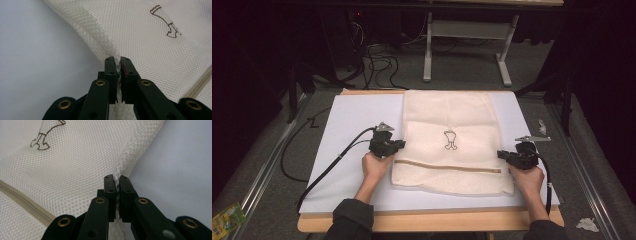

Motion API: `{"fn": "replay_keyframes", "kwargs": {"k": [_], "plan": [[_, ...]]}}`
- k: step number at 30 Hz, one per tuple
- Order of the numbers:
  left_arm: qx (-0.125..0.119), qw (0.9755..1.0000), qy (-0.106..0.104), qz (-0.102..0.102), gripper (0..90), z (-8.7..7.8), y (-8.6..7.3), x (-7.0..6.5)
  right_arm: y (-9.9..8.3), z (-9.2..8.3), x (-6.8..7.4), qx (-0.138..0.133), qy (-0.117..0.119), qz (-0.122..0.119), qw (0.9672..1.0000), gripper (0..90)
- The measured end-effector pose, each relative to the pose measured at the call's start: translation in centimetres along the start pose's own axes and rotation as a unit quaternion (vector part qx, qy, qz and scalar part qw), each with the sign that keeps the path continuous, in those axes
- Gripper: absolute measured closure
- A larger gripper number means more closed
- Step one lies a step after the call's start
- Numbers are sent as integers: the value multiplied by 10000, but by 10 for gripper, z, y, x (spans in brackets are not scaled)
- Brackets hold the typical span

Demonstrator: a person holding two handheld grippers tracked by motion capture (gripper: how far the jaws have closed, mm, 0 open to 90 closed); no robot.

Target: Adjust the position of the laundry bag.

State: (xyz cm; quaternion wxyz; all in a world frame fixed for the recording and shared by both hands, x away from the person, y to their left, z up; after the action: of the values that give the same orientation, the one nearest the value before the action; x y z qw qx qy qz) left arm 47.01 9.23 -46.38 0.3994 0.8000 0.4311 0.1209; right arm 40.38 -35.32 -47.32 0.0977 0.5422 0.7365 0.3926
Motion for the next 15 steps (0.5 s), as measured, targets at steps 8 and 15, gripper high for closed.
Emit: {"fn": "replay_keyframes", "kwargs": {"k": [8, 15], "plan": [[-88, 9999, 101, -39, 853, -14, -4, 11, 7, 6, 15, -8, 122, -174, 9998, 874], [-181, 9995, 252, -102, 852, -27, -10, 21, 13, 13, 27, -3, 218, -304, 9993, 874]]}}
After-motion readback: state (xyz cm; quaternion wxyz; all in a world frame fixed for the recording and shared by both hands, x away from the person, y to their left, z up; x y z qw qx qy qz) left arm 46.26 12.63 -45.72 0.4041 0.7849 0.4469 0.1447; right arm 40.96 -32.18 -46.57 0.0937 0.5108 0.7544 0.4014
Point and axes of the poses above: each handheld gripper's, and its own axes: z roughly forward along the jaws, y roughly out of its top, x roughly to its left, the point moved 2 cm from there along z, roughly forward along the jaws, and after that the axes turned 6 degrees about y, right-handed, at the moved point
